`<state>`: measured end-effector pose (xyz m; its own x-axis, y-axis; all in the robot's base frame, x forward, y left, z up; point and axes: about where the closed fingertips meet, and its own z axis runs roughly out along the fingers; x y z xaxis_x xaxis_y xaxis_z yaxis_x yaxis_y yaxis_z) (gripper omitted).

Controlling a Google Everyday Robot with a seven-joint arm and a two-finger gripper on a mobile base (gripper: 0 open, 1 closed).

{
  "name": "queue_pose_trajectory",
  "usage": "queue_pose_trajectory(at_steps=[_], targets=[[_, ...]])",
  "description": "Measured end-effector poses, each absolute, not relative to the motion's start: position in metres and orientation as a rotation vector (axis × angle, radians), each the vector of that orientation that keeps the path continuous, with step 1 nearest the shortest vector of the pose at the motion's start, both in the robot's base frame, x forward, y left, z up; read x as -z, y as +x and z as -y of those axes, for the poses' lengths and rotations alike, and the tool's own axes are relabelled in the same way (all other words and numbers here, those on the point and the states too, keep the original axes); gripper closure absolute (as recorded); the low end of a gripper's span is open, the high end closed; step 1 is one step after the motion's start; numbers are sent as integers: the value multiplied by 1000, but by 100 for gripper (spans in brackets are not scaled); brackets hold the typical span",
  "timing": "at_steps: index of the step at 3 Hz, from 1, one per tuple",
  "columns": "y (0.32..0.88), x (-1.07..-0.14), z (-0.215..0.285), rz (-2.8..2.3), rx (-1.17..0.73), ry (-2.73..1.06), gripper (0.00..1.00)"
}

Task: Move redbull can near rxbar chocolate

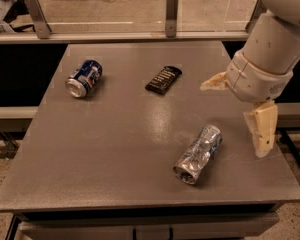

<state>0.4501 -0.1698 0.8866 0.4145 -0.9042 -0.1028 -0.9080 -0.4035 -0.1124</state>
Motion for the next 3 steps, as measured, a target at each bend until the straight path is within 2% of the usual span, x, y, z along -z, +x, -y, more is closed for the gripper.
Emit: queue_pose_trajectory(at_steps=[1,3], targets=[[434,-857,174,-1437,-92,-2655,0],[423,-840,173,-1261,-133,-2700,0]])
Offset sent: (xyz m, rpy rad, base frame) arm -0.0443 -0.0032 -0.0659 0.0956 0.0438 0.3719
